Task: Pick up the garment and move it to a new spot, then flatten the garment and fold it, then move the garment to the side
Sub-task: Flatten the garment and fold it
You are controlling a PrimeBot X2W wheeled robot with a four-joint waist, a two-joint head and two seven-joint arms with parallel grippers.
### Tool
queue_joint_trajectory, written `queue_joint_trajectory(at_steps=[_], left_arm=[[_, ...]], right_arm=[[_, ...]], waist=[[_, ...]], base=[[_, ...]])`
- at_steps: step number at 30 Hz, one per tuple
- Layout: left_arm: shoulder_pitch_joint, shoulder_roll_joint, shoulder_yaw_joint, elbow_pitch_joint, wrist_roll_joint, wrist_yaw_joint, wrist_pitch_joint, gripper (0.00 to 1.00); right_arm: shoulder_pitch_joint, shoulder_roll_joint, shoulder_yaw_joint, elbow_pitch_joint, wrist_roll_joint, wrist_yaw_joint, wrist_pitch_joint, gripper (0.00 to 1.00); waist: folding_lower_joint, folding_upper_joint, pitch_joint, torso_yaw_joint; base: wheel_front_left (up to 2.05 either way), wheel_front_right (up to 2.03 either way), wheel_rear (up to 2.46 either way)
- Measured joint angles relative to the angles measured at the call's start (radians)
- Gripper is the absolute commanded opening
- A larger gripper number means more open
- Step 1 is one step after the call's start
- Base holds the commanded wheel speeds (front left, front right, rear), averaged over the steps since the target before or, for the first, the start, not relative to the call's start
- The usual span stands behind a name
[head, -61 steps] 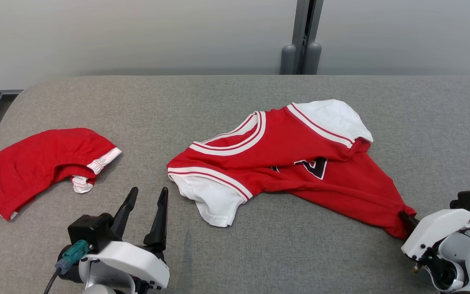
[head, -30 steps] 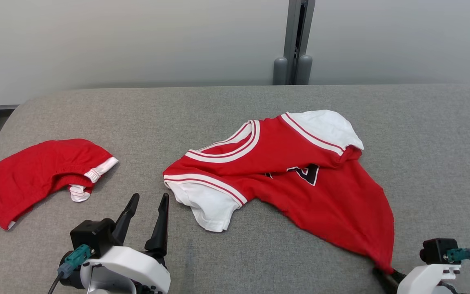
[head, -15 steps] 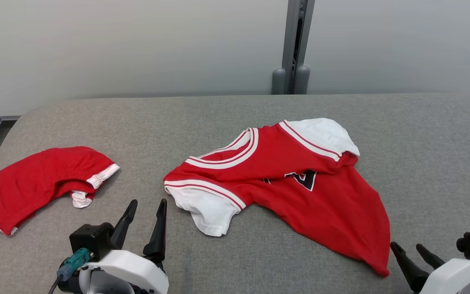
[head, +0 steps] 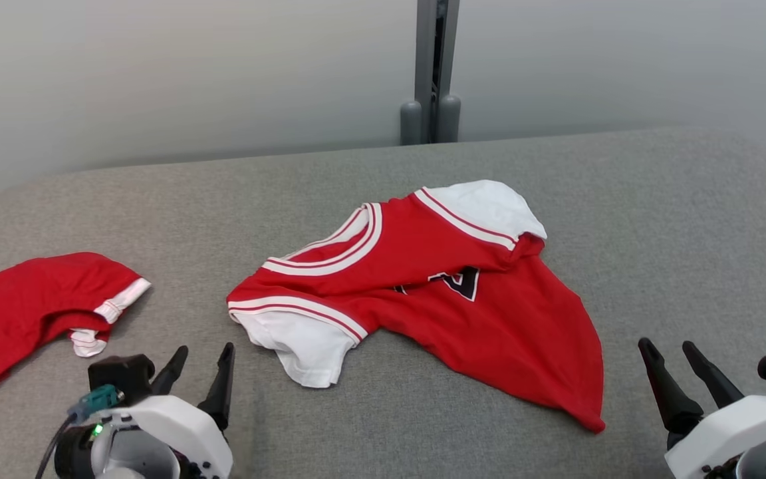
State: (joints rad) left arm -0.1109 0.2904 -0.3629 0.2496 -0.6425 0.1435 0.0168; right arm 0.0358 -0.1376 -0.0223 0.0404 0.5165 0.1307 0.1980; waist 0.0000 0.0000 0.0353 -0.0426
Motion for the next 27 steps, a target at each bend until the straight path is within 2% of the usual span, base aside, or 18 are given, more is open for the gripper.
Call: queue_joint_trajectory(at_steps=[6, 7, 12, 20, 26, 27], left_arm=[[-0.106, 0.018, -0.044, 0.173, 0.001, -0.069, 0.075, 1.00], [-0.106, 0.018, -0.044, 0.173, 0.001, -0.069, 0.075, 1.00], [-0.183, 0.006, -0.083, 0.283, 0.016, -0.122, 0.090, 1.00], [-0.275, -0.021, -0.106, 0.424, 0.027, -0.170, 0.052, 1.00], [-0.328, -0.044, -0.108, 0.487, 0.028, -0.184, 0.015, 1.00], [-0.333, -0.047, -0.109, 0.502, 0.027, -0.188, 0.016, 0.69]], right_arm=[[-0.038, 0.003, 0.018, 0.001, -0.012, 0.000, -0.014, 1.00], [-0.038, 0.003, 0.018, 0.001, -0.012, 0.000, -0.014, 1.00], [-0.063, 0.003, 0.026, 0.009, -0.016, 0.000, -0.017, 1.00], [-0.084, 0.007, 0.041, 0.030, -0.016, 0.000, -0.023, 1.00], [-0.087, 0.009, 0.047, 0.040, -0.016, 0.000, -0.027, 1.00], [-0.087, 0.010, 0.050, 0.043, -0.016, 0.000, -0.027, 1.00]], waist=[[0.0000, 0.0000, 0.047, -0.032], [0.0000, 0.0000, 0.047, -0.032], [0.0000, 0.0000, 0.084, -0.064], [0.0000, 0.0000, 0.119, -0.108], [-0.0001, 0.0000, 0.130, -0.120], [0.0000, 0.0001, 0.130, -0.120]], base=[[0.00, 0.00, 0.00], [0.00, 0.00, 0.00], [0.00, 0.00, 0.00], [0.00, 0.00, 0.00], [0.00, 0.00, 0.00], [0.00, 0.00, 0.00]])
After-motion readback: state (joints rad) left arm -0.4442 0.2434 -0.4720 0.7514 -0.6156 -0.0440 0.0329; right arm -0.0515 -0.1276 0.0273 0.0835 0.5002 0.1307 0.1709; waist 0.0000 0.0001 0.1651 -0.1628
